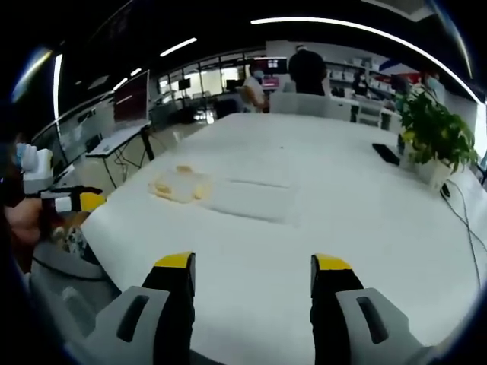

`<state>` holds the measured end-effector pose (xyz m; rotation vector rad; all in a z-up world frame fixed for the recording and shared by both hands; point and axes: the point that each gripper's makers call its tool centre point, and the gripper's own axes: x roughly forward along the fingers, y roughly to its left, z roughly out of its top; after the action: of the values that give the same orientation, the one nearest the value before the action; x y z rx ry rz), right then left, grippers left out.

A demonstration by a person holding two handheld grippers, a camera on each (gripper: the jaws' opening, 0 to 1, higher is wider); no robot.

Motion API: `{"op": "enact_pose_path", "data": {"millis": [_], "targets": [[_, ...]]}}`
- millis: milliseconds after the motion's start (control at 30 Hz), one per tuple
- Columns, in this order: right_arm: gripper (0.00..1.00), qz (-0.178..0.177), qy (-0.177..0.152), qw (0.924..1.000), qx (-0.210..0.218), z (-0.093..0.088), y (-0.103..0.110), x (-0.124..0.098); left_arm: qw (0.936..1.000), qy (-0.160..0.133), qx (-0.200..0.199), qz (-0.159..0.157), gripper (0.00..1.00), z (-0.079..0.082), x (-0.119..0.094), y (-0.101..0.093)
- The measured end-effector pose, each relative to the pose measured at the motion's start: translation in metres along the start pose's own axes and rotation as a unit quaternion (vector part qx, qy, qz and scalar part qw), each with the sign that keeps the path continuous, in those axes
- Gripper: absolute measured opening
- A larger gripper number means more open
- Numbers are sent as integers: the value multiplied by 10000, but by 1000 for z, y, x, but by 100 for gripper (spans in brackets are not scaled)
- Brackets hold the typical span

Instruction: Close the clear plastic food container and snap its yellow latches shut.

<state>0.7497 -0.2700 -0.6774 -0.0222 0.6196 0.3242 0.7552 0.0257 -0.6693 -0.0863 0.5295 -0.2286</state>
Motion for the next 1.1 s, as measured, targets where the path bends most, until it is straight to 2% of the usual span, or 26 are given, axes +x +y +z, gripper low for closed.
{"op": "enact_pose_path", "data": {"millis": [333,567,633,867,1100], "targets": [[57,270,71,9992,-287,8,10,13,9997,92,207,-96,48,1,7,9],[56,719,194,9964,-405,18,24,28,9991,186,306,-215,48,8,19,18],[55,867,236,9945,-544,21,29,34,9990,140,317,-287,48,14,22,18],[54,1266,287,9870,-945,37,46,50,9964,254,614,-520,48,20,34,19],[52,1646,257,9765,-1366,55,63,66,9945,290,816,-596,47,28,43,31]]}}
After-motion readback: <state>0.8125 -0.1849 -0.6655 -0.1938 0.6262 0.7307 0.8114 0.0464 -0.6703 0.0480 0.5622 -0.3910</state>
